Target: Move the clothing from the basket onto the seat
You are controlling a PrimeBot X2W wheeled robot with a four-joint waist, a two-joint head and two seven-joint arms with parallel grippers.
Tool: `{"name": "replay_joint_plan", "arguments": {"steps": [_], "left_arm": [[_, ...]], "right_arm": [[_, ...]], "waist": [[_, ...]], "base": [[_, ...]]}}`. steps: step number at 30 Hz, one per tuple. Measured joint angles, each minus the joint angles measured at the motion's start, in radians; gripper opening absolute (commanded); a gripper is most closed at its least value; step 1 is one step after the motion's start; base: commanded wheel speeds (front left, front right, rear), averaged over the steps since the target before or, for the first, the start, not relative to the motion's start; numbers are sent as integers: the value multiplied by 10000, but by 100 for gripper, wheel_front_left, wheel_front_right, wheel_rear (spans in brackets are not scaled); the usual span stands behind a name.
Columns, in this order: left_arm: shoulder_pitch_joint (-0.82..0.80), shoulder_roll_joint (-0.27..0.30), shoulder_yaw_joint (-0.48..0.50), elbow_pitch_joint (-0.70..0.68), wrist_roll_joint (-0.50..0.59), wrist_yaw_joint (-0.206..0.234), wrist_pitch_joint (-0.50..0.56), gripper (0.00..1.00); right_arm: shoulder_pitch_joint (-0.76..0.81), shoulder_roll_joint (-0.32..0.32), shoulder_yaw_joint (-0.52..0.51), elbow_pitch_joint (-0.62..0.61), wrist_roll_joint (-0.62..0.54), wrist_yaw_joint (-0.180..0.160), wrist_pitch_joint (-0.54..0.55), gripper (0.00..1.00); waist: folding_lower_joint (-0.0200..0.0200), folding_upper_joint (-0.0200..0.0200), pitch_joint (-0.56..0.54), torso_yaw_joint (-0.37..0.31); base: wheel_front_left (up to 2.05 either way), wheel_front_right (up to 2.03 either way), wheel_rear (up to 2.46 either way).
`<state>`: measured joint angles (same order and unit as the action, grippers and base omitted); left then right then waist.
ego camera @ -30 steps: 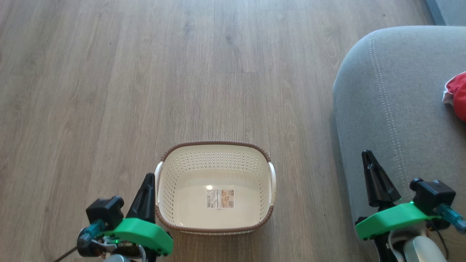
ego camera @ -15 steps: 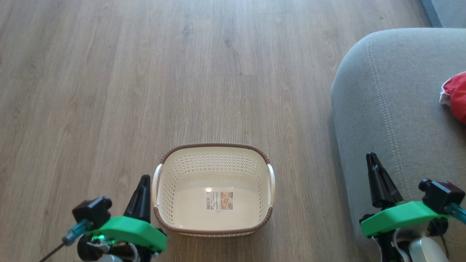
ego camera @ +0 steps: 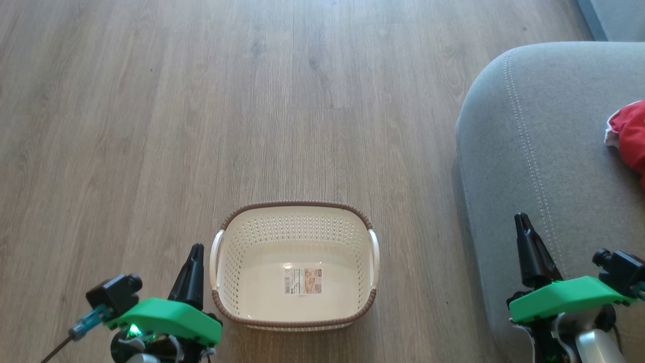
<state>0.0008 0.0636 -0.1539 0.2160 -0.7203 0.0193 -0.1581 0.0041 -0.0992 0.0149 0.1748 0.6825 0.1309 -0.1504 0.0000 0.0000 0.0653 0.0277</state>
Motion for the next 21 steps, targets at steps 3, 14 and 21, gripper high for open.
{"name": "replay_joint_plan", "arguments": {"steps": [3, 14, 21], "left_arm": [[-7, 6, 77, 25, -337, -77, 79, 0], [-46, 27, 288, 115, -1572, -261, 366, 0], [-89, 31, 472, 171, -2362, -376, 581, 0]], "right_arm": [[-3, 0, -40, 46, 351, 0, 58, 0], [-173, 4, -142, 184, 1618, 0, 362, 0], [-172, 15, -222, 249, 2429, 0, 554, 0]], "waist": [[0, 0, -23, -10], [0, 0, -105, -47], [0, 0, -159, -71]], "base": [[0, 0, 0], [0, 0, 0], [0, 0, 0]]}}
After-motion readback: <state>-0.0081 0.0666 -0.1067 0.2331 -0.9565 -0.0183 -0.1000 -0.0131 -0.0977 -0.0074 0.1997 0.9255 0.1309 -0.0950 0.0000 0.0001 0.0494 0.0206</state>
